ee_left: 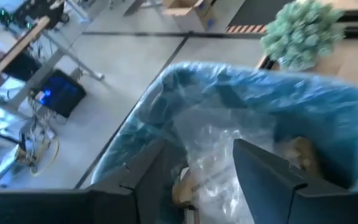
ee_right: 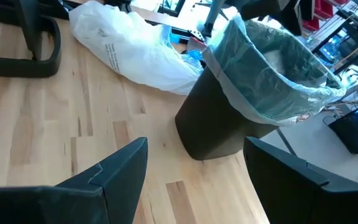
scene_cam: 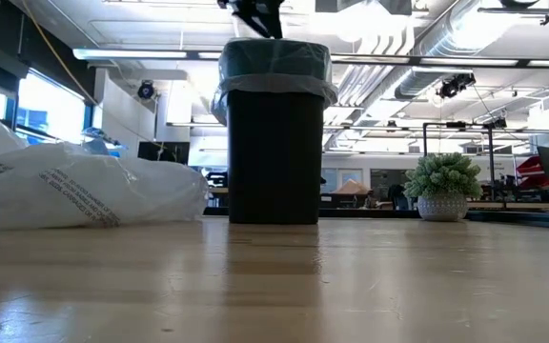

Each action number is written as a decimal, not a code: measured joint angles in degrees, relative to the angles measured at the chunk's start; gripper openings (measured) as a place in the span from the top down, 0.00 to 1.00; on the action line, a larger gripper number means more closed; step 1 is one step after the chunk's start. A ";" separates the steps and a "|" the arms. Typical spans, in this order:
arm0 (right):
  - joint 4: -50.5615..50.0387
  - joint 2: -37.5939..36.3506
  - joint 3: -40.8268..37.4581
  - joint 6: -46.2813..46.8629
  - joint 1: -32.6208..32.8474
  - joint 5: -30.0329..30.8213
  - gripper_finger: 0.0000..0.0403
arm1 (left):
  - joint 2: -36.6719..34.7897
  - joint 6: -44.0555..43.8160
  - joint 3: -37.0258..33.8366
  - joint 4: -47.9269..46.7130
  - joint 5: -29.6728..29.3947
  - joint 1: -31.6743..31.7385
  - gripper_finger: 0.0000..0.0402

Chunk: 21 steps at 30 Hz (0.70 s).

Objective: Place trash/remove bag and relplace

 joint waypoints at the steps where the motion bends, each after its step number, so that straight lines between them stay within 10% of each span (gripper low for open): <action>1: -0.12 0.00 0.00 0.00 0.00 0.01 0.37 | -0.04 0.11 0.89 -0.58 -0.06 -0.54 0.57; 9: -0.80 -0.13 -1.71 -0.21 0.32 0.94 0.37 | -0.33 -1.12 6.08 -8.40 -0.85 -7.49 0.57; 21: 6.16 -0.09 -20.54 14.84 1.41 3.98 0.37 | 3.07 -3.08 6.05 -18.32 24.90 -0.47 0.65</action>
